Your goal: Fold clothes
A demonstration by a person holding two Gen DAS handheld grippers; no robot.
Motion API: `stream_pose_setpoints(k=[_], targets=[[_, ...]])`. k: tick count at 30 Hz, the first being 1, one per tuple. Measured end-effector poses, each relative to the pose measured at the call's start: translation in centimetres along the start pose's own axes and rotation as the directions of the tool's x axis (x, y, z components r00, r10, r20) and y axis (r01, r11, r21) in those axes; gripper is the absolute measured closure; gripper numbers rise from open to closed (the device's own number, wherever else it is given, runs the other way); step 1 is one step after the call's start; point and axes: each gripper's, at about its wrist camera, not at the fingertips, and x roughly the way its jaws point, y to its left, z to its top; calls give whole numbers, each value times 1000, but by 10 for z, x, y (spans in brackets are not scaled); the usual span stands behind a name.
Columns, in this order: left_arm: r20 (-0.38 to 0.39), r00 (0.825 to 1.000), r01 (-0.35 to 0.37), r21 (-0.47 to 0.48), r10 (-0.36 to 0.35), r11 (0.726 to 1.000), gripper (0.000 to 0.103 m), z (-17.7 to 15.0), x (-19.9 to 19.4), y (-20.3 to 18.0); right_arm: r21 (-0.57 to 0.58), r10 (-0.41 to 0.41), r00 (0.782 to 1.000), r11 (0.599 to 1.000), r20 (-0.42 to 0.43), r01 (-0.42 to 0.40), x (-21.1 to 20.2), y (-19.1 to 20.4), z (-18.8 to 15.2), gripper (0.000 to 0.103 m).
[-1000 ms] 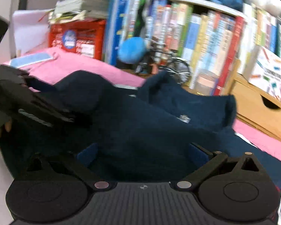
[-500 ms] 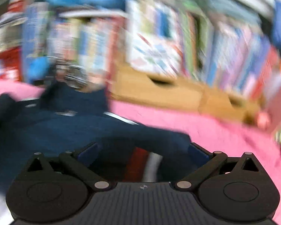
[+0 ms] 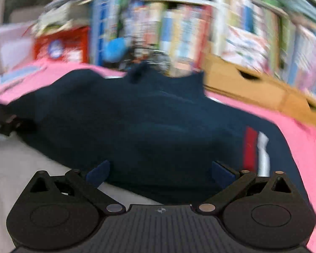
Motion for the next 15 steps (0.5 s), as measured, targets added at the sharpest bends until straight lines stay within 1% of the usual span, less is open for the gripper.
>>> stream_pose_setpoints(k=[1,3,4,6,11,12,14,15], targets=[[4,1000,-8,2,8,1000,0,0,-1,-2,47,-20,1000,999,-15,21,0,-11,-2,0],[3,1000,-3,-6,3,1000,0,2,0,-1,173,-38,998,984,-58,48,6,-35,-5,0],[1,1000,2,-12,-2,1000,0,2,0,1,212,-43,997,976,-59,55,5,-44,-8,0],[3,1000,-3,-8,3,1000,0,3,-1,-2,210,-90,993,972,-75,104,8,-43,-8,0],[2,1000,-8,-15,8,1000,0,3,1,-1,216,-91,993,970,-79,107,14,-45,-5,0],[-8,1000,-23,-20,23,1000,0,2,-3,-1,216,-97,992,970,-80,112,13,-44,-4,0],[-36,998,-61,-31,60,998,0,0,-13,-2,224,-127,989,964,-81,142,0,-40,-8,0],[-36,998,-61,-34,60,998,0,-4,-23,-3,236,-137,988,960,-72,150,-12,-36,-12,0]])
